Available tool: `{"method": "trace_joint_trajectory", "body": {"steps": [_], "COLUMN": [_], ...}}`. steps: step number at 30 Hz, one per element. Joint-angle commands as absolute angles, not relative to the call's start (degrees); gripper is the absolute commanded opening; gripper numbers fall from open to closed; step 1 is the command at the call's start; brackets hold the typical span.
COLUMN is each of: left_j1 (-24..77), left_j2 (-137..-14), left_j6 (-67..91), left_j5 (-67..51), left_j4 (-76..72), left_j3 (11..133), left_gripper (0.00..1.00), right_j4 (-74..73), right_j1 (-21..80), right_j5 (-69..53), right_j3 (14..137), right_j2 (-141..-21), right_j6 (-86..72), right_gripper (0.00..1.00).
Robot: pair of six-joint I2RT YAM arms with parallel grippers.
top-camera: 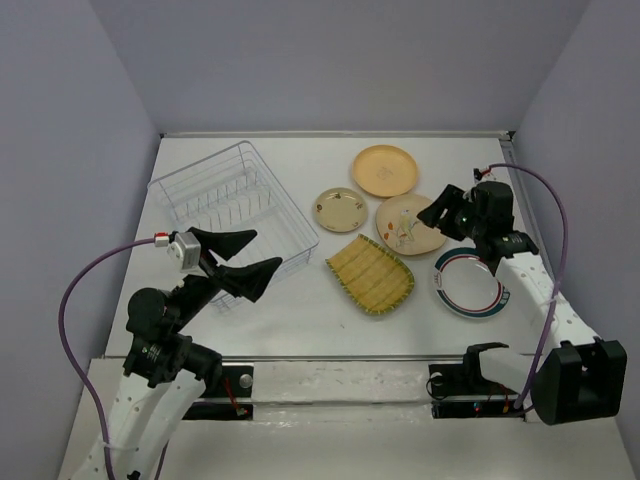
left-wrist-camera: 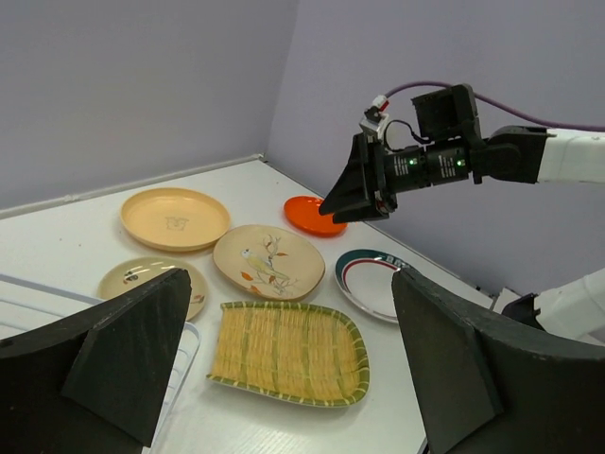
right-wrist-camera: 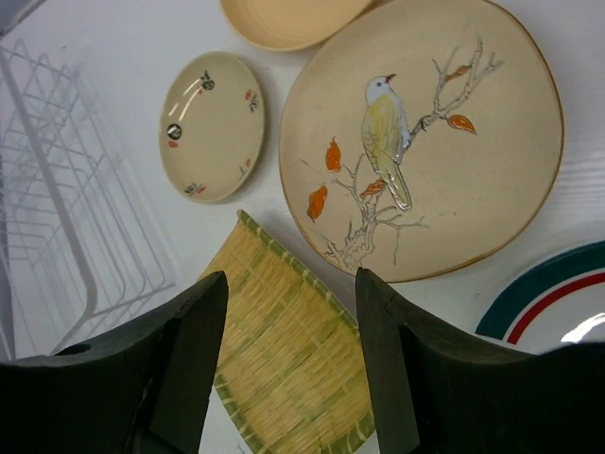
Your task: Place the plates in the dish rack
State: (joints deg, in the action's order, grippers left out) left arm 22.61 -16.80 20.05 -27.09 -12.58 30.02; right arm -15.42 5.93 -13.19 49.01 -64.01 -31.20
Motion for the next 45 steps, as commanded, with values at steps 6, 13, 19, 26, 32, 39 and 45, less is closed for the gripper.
{"method": "trace_joint_trajectory", "body": {"steps": [6, 13, 19, 26, 32, 39, 45], "left_j1": [23.12, 23.38, 23.9, 24.61, 24.7, 24.7, 24.78], "left_j2": [-17.05, -16.88, -17.4, -18.19, -18.19, -18.37, -18.63], "left_j6": [20.57, 19.95, 19.51, 19.42, 19.16, 18.99, 18.98], "left_j5": [-26.11, -25.4, -24.96, -24.17, -24.17, -24.08, -23.73], "left_j4": [-15.12, -14.59, -13.98, -13.62, -13.62, -13.71, -13.71], "left_j3": [31.82, 31.82, 31.99, 32.17, 32.17, 32.17, 32.08], "left_gripper": [0.99, 0.99, 0.99, 0.99, 0.99, 0.99, 0.99], "right_j4": [-14.86, -6.59, -5.01, -2.9, -1.32, 2.9, 2.73], "right_j1": [4.67, -4.48, -6.32, -6.94, -6.94, -7.47, -7.47], "right_j5": [-0.36, -9.15, -7.91, -14.58, -16.17, -20.29, -15.75], "right_j3": [45.09, 46.66, 51.59, 52.91, 52.56, 52.12, 49.84], "right_j2": [-68.71, -78.74, -87.69, -95.78, -97.91, -100.28, -96.44], "right_j6": [-31.99, -29.1, -24.09, -24.08, -24.61, -26.19, -27.16], "right_gripper": [0.53, 0.45, 0.49, 0.51, 0.46, 0.23, 0.07]}}
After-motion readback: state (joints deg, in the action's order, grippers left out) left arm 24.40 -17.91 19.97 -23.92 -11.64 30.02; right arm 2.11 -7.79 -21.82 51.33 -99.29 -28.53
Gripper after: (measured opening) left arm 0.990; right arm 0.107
